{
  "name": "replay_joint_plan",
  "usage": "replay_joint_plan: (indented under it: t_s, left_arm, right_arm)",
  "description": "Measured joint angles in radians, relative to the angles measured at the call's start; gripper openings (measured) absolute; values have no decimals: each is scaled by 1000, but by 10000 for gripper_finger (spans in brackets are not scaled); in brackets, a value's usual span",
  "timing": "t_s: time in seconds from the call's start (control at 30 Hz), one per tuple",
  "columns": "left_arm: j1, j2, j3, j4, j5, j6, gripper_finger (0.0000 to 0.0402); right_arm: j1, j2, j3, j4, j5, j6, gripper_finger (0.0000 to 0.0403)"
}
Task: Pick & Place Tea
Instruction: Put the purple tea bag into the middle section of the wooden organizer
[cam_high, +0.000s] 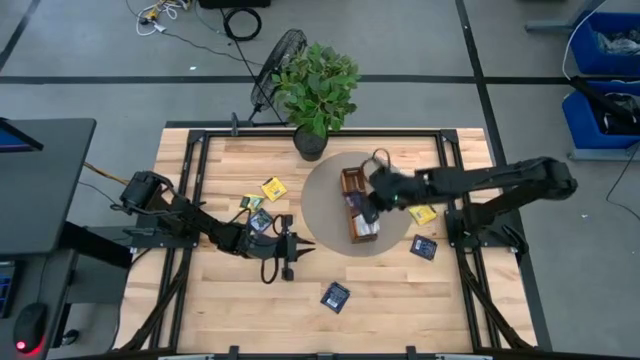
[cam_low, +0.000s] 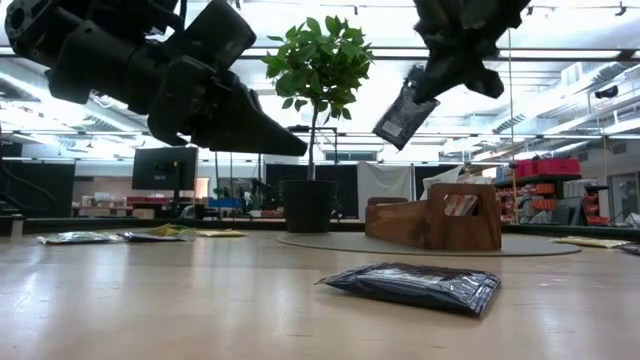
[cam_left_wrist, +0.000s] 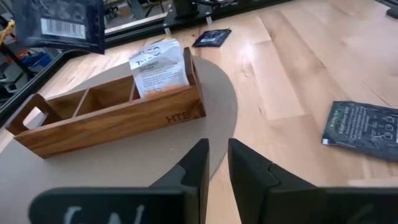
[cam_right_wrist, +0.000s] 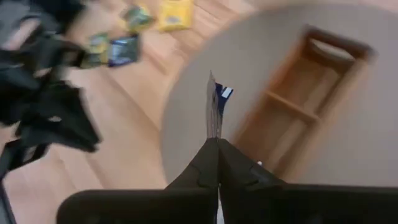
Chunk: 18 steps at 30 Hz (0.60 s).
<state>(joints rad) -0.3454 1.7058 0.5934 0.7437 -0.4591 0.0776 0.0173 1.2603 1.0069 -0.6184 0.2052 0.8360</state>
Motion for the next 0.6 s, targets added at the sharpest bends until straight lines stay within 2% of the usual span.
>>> replay_joint_plan:
  t_s: [0.23, 0.6]
  left_arm:
    - [0, 0, 0, 0, 0, -8, 62]
    - [-1, 1, 0, -12, 0, -13, 62]
  right_arm:
    - [-158, 38, 0, -109, -152, 62, 0]
    - [-284, 131, 0, -132, -239, 65, 0]
